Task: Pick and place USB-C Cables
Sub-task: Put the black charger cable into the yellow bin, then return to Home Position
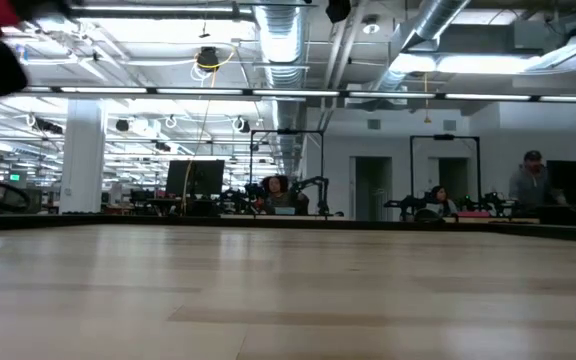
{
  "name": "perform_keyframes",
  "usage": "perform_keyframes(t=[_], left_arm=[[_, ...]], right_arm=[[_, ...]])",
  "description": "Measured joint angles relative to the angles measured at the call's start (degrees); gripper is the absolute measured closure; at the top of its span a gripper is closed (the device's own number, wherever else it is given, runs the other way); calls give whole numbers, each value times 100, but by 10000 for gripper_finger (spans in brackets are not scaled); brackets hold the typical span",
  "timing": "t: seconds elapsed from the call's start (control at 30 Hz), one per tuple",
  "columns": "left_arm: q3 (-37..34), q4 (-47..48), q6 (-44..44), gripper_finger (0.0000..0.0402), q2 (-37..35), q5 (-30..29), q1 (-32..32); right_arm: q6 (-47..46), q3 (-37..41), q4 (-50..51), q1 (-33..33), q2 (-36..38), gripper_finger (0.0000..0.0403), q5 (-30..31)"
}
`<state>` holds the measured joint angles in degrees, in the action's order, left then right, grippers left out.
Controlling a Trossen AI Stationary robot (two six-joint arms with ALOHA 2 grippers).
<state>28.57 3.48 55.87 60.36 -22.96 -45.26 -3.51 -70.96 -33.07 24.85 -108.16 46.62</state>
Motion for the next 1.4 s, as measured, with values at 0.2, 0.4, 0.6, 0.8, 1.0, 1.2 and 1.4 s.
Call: perform_keyframes(t=[0.2, 0.4, 0.6, 0.8, 1.0, 1.2, 1.4], left_arm=[[11, 1762, 2335, 335, -1419, -426, -1196], [5, 3418, 4551, 333, -1473, -445, -2274], [5, 3275, 4973, 331, -988, -240, -2533], [5, 2883, 5068, 313, -703, -123, -2533], [5, 2927, 5974, 282, -662, 317, -2529], [5, 2919, 5888, 255, -669, 300, -2475], [5, 2937, 5518, 234, -675, 274, -2281]], right_arm=[[-169, 0, 14, -5, 7, 257, 1], [-251, 0, 91, -25, 7, 261, 1], [-264, 0, 245, -25, 4, 260, -8], [-268, 0, 322, -25, 2, 260, -17], [-266, 0, 443, -25, 2, 259, -23], [-264, 0, 449, -25, 2, 256, -23], [-368, 0, 446, -47, 2, 255, -20]])
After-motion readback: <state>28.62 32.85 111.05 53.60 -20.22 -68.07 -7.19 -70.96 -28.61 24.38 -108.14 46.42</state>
